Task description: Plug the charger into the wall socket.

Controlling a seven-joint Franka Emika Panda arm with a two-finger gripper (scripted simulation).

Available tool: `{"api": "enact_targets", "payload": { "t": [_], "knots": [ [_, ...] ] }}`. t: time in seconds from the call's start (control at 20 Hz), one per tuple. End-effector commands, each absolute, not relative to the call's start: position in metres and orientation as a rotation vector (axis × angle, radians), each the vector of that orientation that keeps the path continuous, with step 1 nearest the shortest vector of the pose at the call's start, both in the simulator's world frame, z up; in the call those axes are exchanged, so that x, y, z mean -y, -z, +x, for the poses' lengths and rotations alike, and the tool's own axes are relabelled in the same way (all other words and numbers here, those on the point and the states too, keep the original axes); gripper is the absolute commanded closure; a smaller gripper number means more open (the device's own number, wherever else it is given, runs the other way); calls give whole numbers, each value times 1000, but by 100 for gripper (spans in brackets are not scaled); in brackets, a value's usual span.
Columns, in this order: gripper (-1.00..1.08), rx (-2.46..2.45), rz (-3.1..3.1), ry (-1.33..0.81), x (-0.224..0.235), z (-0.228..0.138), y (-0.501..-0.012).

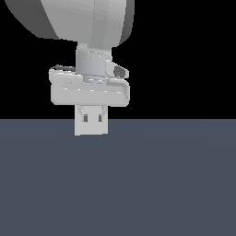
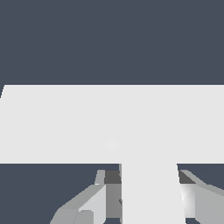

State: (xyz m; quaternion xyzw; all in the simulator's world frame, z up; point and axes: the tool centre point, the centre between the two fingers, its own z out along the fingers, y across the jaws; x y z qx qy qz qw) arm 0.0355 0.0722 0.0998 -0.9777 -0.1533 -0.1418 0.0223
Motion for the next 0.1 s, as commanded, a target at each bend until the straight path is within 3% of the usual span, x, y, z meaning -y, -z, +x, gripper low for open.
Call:
{"api": "enact_targets", "payload": {
  "t": [0.0, 0.05],
  "knots": [
    [108, 475, -3029, 440, -72, 37, -100],
    [108, 475, -3029, 440, -72, 37, -100]
  ]
}}
